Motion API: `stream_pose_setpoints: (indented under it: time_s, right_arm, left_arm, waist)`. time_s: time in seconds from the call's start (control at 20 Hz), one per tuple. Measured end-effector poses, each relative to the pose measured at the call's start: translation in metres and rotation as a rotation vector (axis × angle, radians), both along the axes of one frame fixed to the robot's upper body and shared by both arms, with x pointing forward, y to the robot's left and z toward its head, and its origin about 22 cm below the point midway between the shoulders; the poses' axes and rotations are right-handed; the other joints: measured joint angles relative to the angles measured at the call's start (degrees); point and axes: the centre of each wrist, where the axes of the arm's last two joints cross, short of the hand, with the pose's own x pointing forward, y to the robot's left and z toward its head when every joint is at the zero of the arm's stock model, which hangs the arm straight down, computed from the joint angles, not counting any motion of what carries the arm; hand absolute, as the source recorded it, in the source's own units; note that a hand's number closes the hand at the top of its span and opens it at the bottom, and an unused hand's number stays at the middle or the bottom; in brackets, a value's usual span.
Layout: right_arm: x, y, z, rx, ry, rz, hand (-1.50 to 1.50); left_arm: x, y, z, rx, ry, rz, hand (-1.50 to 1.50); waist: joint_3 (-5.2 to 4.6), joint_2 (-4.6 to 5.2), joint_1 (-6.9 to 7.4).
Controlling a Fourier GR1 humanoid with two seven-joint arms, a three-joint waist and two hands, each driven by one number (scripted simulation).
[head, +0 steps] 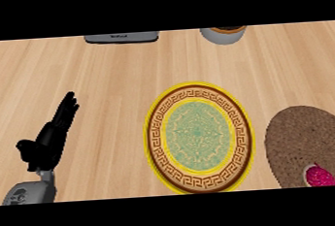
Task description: Pick the sweet potato from the placemat and place it in the plate
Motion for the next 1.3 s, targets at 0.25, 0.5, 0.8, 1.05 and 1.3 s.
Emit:
stream_pose_setpoints:
  time_s: [0.25, 0.5, 0.8, 1.05, 1.3]
  right_arm:
    - [0.040, 0.004, -0.010, 0.085, -0.054, -0.047, -1.50]
    - [0.091, 0.015, -0.021, 0.117, -0.035, -0.062, -1.50]
    - [0.137, 0.018, -0.022, 0.209, -0.122, -0.066, -1.50]
    - [0.146, 0.009, -0.016, 0.342, -0.282, -0.092, -1.50]
    - [0.124, -0.003, -0.018, 0.519, -0.360, -0.132, -1.50]
  left_arm:
    - [0.001, 0.002, 0.000, 0.000, 0.007, -0.001, 0.00]
    - [0.003, 0.001, -0.001, -0.003, 0.014, 0.002, 0.00]
    - [-0.001, 0.003, 0.000, 0.001, 0.018, 0.012, 0.00]
    - [-0.004, 0.007, -0.004, -0.002, 0.028, 0.033, 0.00]
    - [-0.011, 0.010, -0.005, -0.006, 0.029, 0.045, 0.00]
  waist:
    - [0.10, -0.13, 0.16]
    - [0.13, -0.44, -0.06]
    - [0.21, -0.95, -0.73]
    - [0.23, -1.30, -1.81]
    - [0.26, -1.60, -2.77]
